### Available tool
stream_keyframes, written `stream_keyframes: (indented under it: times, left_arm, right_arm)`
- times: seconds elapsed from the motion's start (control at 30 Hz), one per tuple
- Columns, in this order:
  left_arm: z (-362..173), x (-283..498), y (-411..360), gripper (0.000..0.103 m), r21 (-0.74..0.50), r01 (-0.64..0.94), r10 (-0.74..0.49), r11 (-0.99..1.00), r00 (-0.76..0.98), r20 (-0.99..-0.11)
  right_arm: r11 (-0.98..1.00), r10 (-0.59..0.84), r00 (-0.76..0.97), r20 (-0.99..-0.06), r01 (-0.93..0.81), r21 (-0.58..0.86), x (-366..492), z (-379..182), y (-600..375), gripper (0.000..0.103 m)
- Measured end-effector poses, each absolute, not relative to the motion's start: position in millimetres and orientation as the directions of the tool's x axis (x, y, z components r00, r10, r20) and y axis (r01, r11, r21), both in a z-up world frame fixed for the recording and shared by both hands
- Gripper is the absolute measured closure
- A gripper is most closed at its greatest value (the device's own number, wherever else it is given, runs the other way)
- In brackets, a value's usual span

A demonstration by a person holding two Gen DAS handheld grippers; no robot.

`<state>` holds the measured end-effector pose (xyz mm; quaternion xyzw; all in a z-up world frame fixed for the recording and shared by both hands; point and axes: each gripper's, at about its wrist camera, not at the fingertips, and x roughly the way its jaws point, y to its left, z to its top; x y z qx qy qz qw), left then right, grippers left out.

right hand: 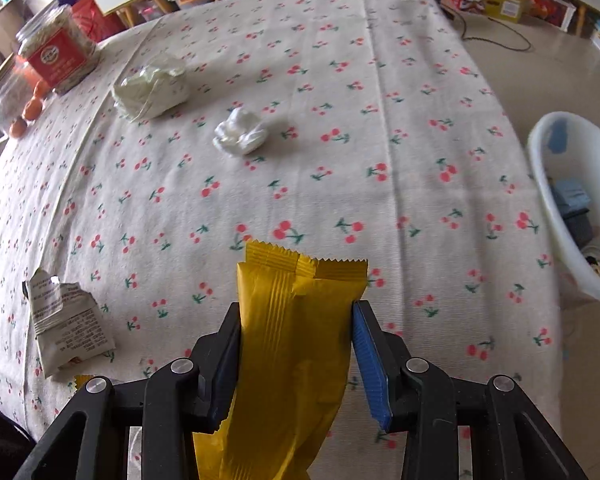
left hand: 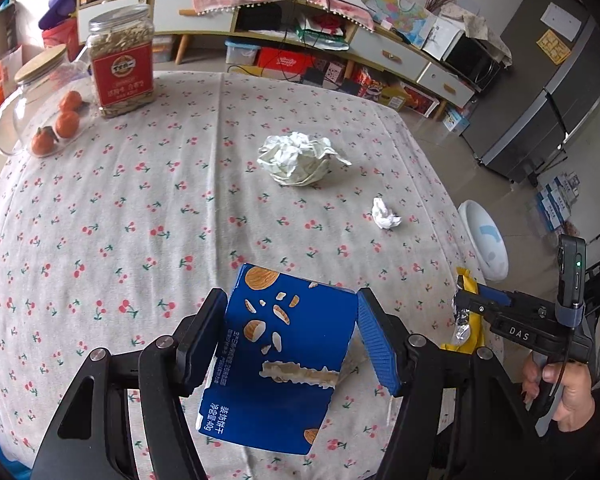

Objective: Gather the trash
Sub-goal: 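Carry the yellow wrapper to the wastebasket and open the right tool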

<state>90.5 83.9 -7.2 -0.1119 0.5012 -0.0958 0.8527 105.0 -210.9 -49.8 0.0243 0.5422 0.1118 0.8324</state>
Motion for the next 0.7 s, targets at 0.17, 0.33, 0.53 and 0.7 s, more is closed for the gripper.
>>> stream_keyframes:
  times: [0.17, 0.33, 0.53, 0.7]
  left_arm:
    - [-3, 102, 48, 0.035, -0.285, 0.103, -0.299, 0.953, 0.470, -0.830]
    - [-3, 111, 14, 0.035, -0.274, 0.146, -0.311, 0.950, 0.461, -0.831]
    - [-9, 121, -21, 0.035, -0.258, 0.190, -0.318, 0.947, 0.451, -0.834]
    - [-17, 134, -44, 0.035, -0.256, 0.206, -0.322, 0.945, 0.430, -0.843]
  right_arm:
    - [0.980, 0.196, 0.425, -0.884, -0.067, 0.186, 107, -37, -260, 0.057]
    - [0.980, 0.162, 0.456, -0.875, 0.034, 0.198, 112, -26, -316, 0.057]
    - [0.972, 0.073, 0.470, -0.879, 0.163, 0.168, 131, -19, -388, 0.056]
    - [0.947, 0.047, 0.468, -0.882, 0.259, 0.188, 154, -24, -434, 0.055]
